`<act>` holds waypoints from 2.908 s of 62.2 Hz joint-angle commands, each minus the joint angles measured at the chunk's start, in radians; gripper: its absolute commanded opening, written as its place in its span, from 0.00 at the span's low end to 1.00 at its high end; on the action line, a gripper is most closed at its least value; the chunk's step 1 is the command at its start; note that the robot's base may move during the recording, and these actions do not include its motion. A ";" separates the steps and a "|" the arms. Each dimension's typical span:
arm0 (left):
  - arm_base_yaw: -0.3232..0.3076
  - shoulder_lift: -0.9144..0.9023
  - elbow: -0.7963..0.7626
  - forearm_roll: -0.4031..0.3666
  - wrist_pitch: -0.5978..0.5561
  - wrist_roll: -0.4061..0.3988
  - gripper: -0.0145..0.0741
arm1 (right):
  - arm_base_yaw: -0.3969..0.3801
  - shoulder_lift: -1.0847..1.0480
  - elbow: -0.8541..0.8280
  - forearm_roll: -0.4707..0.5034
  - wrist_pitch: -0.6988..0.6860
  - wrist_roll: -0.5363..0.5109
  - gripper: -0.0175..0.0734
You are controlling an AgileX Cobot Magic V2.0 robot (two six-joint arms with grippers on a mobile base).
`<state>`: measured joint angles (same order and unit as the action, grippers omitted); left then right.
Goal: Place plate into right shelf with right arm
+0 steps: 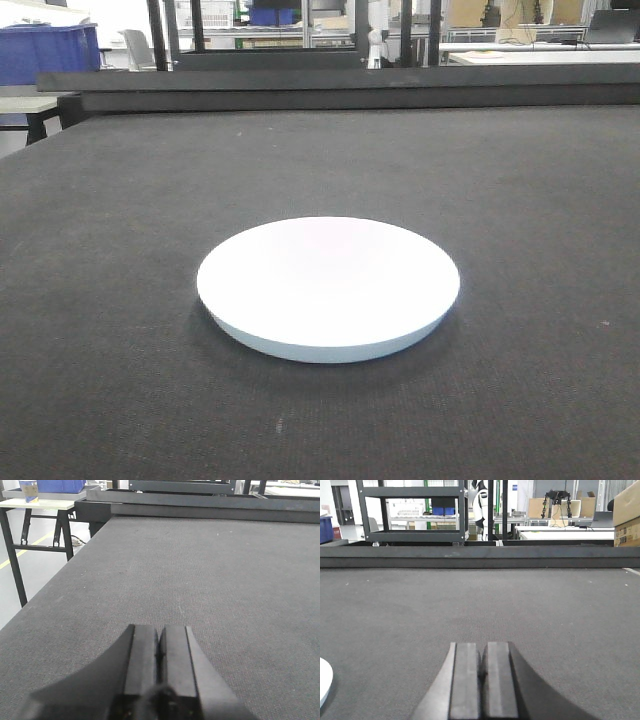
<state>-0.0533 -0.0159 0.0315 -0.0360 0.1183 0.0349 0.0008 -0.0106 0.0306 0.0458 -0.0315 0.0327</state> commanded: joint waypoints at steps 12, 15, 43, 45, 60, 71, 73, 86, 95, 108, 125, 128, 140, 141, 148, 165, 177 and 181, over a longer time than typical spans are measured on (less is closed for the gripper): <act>0.001 -0.006 0.010 -0.006 -0.086 -0.003 0.11 | -0.001 0.045 -0.286 -0.003 0.186 0.008 0.25; 0.001 -0.006 0.010 -0.006 -0.086 -0.003 0.11 | -0.001 0.079 -0.365 -0.003 0.276 0.008 0.25; 0.001 -0.006 0.010 -0.006 -0.086 -0.003 0.11 | 0.005 0.654 -0.912 0.277 0.787 -0.215 0.25; 0.001 -0.006 0.010 -0.006 -0.086 -0.003 0.11 | 0.010 0.686 -0.928 0.314 0.796 -0.232 0.25; 0.001 -0.006 0.010 -0.006 -0.086 -0.003 0.11 | 0.166 0.940 -1.003 0.401 0.788 -0.308 0.26; 0.001 -0.006 0.010 -0.006 -0.086 -0.003 0.11 | 0.329 1.104 -1.011 0.401 0.640 -0.308 0.55; 0.001 -0.006 0.010 -0.006 -0.086 -0.003 0.11 | 0.354 1.135 -1.011 0.401 0.606 -0.308 0.66; 0.001 -0.006 0.010 -0.006 -0.086 -0.003 0.11 | 0.403 1.330 -1.034 0.401 0.516 -0.308 0.89; 0.001 -0.006 0.010 -0.006 -0.086 -0.003 0.11 | 0.404 1.430 -1.052 0.401 0.521 -0.308 0.89; 0.001 -0.006 0.010 -0.006 -0.086 -0.003 0.11 | 0.404 1.538 -1.064 0.401 0.551 -0.308 0.89; 0.001 -0.006 0.010 -0.006 -0.086 -0.003 0.11 | 0.404 1.601 -1.064 0.401 0.563 -0.308 0.89; 0.001 -0.006 0.010 -0.006 -0.086 -0.003 0.11 | 0.404 1.604 -1.064 0.401 0.563 -0.308 0.89; 0.001 -0.006 0.010 -0.006 -0.086 -0.003 0.11 | 0.404 1.631 -1.064 0.401 0.563 -0.308 0.89; 0.001 -0.006 0.010 -0.006 -0.086 -0.003 0.11 | 0.404 1.633 -1.064 0.401 0.563 -0.308 0.89; 0.001 -0.006 0.010 -0.006 -0.086 -0.003 0.11 | 0.404 1.647 -1.064 0.401 0.563 -0.308 0.89; 0.001 -0.006 0.010 -0.006 -0.086 -0.003 0.11 | 0.404 1.650 -1.064 0.401 0.564 -0.308 0.72; 0.001 -0.006 0.010 -0.006 -0.086 -0.003 0.11 | 0.404 1.650 -1.064 0.401 0.564 -0.308 0.55; 0.001 -0.006 0.010 -0.006 -0.086 -0.003 0.11 | 0.404 1.650 -1.064 0.401 0.563 -0.308 0.55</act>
<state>-0.0533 -0.0159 0.0315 -0.0360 0.1183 0.0349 0.4021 1.6781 -1.0025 0.4282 0.5572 -0.2672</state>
